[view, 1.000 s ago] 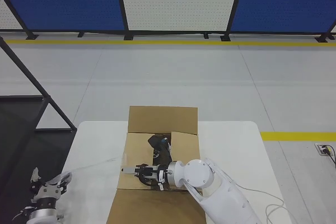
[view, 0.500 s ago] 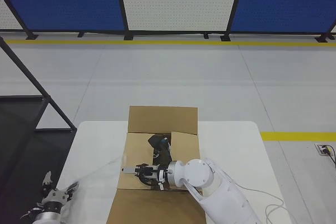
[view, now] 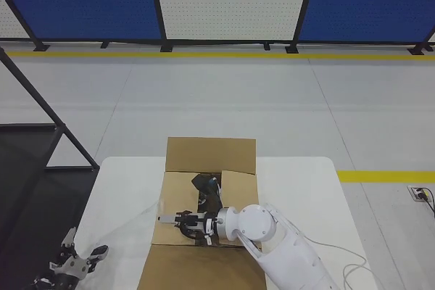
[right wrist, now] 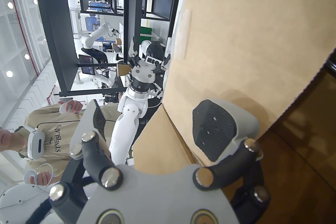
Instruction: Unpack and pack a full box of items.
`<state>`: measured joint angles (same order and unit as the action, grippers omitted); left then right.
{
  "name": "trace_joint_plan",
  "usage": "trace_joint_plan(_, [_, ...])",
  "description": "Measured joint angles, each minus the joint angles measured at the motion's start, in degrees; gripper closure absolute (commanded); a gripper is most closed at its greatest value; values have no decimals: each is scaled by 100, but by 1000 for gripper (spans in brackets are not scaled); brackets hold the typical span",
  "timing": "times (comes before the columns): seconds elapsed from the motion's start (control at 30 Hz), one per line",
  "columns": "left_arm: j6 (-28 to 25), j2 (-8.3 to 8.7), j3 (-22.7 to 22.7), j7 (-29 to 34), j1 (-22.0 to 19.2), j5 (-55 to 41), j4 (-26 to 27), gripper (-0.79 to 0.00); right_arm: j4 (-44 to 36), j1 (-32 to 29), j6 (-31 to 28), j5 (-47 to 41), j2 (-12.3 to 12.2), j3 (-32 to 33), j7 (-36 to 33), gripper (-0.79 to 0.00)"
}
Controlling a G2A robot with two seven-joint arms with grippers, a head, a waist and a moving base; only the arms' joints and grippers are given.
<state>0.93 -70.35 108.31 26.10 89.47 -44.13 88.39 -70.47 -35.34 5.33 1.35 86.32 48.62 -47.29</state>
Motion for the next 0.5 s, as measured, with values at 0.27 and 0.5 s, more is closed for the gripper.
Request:
trace_joint_plan(0.27, [-294,35,95,917,484,173,489,-785,-20,10,-6,24,9,9,-30,-785])
trace_joint_plan(0.5, [-567,33,56,1242,793,263,1029,-785,-48,37,-15,47,25,-11,-52,-785])
